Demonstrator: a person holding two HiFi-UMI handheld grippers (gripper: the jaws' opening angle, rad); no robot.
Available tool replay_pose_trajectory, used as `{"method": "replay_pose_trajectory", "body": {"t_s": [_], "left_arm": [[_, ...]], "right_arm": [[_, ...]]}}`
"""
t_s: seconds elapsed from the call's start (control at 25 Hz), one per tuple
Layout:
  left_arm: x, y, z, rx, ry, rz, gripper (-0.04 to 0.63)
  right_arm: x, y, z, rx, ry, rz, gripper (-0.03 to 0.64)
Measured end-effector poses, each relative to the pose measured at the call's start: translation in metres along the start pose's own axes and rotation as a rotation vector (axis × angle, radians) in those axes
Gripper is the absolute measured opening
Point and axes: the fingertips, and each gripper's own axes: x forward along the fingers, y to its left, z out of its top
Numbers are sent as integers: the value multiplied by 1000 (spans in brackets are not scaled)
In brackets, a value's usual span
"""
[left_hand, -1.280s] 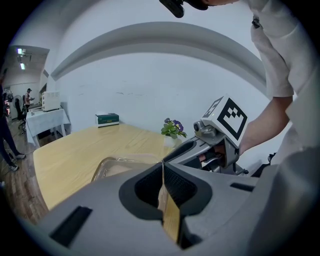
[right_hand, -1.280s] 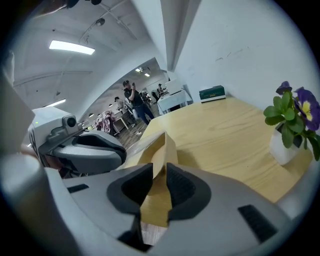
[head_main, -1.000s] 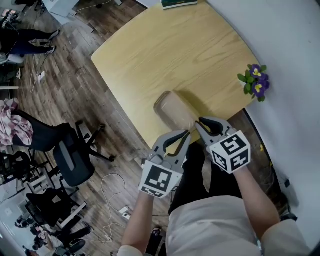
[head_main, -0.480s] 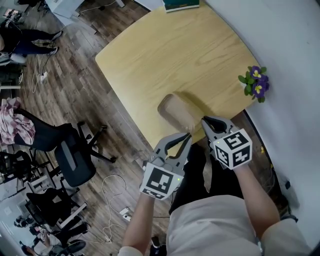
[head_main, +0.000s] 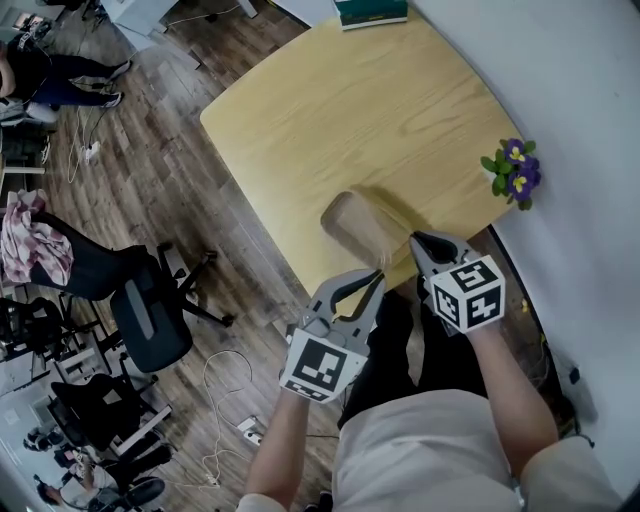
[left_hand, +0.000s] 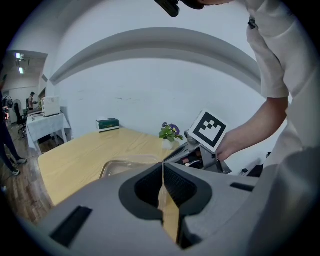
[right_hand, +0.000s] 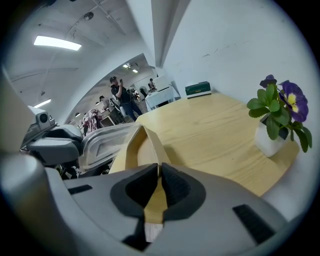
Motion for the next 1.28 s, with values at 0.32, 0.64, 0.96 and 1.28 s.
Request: {"method": "replay_pose_trajectory", "body": {"t_s": [0.32,0.64,0.96,1.28], "left_arm": [[-13,4,4,13,-17,15,12],[-26,10,10,17,-36,28,12],[-39,11,13,20,-49,40,12],[-53,12,17,31,-62,52,12]], "right_arm": [[5,-3,-1,1,11,-32,25],[9,-8,0,-15,28,-62,25],[10,-9,2,-54,56,-87,23],[7,-19,7,-87,93,-122,23]]}}
